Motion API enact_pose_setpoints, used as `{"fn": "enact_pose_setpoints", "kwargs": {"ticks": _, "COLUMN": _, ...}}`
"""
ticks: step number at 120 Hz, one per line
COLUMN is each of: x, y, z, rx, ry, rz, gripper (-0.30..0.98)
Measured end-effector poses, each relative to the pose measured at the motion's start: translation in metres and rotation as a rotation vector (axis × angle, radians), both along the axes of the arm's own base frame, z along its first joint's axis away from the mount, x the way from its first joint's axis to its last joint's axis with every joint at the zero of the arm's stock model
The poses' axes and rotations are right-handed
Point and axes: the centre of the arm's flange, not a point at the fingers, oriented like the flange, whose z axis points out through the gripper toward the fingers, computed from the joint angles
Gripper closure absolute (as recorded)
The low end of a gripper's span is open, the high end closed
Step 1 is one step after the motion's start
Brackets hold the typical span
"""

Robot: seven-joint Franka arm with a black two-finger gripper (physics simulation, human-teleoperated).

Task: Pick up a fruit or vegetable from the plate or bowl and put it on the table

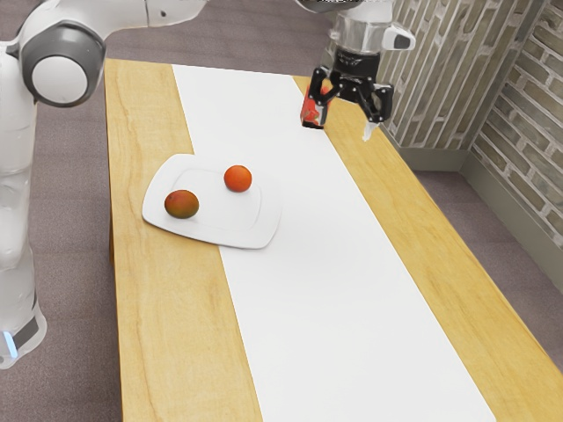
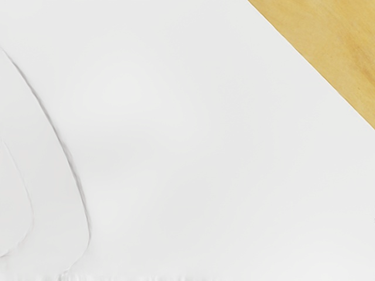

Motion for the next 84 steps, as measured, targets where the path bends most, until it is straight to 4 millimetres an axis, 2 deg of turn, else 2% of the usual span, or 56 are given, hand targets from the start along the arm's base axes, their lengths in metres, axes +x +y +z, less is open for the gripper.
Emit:
{"fn": "enact_pose_setpoints", "kwargs": {"ticks": 18, "x": 0.000, "y": 0.003, "z": -0.005, "rx": -0.028, "ry": 0.064, "rz": 0.270, "gripper": 0.00}}
{"fn": "enact_pose_setpoints", "kwargs": {"ticks": 33, "x": -0.003, "y": 0.002, "z": -0.004, "rx": -0.036, "ry": 0.089, "rz": 0.376, "gripper": 0.00}}
{"fn": "enact_pose_setpoints", "kwargs": {"ticks": 37, "x": -0.003, "y": 0.012, "z": -0.006, "rx": -0.034, "ry": 0.096, "rz": 0.395, "gripper": 0.00}}
{"fn": "enact_pose_setpoints", "kwargs": {"ticks": 45, "x": -0.004, "y": 0.051, "z": -0.008, "rx": -0.034, "ry": 0.102, "rz": 0.440, "gripper": 0.00}}
{"fn": "enact_pose_setpoints", "kwargs": {"ticks": 50, "x": -0.006, "y": 0.061, "z": -0.009, "rx": -0.042, "ry": 0.110, "rz": 0.438, "gripper": 0.00}}
{"fn": "enact_pose_setpoints", "kwargs": {"ticks": 63, "x": -0.013, "y": 0.055, "z": -0.033, "rx": -0.036, "ry": 0.171, "rz": 0.340, "gripper": 0.00}}
{"fn": "enact_pose_setpoints", "kwargs": {"ticks": 74, "x": -0.045, "y": 0.072, "z": -0.053, "rx": -0.019, "ry": 0.188, "rz": 0.291, "gripper": 0.00}}
{"fn": "enact_pose_setpoints", "kwargs": {"ticks": 84, "x": -0.056, "y": 0.093, "z": -0.063, "rx": -0.015, "ry": 0.167, "rz": 0.235, "gripper": 0.00}}
